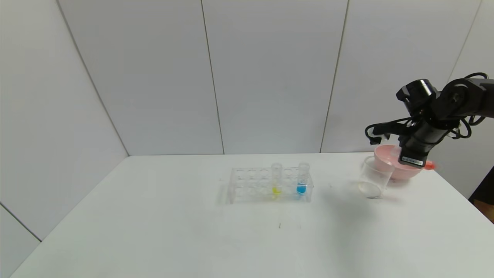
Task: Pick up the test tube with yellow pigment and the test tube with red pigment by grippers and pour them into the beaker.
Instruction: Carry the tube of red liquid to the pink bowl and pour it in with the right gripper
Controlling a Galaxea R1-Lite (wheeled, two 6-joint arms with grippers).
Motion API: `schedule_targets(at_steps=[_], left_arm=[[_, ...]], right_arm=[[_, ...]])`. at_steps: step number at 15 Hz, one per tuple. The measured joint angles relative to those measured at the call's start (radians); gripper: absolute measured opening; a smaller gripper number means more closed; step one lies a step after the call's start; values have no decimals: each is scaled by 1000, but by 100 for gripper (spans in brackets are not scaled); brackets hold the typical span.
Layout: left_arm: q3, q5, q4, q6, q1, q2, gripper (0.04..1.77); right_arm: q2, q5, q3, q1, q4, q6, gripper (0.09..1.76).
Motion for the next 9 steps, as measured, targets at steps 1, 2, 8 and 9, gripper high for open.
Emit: schedule_targets(at_steps=[1, 2, 8, 9], left_arm=[[0, 0, 0, 0, 0, 0, 172], [0, 0, 0, 0, 0, 0, 172], [0, 0, 0, 0, 0, 0, 172], [0, 0, 0, 0, 0, 0, 172]], right_arm=[[1, -11, 0, 4, -1, -4, 52], [3, -13, 0, 9, -7, -17, 52], [6, -73, 0, 22, -51, -86, 52], [6, -85, 0, 24, -56, -96, 52]])
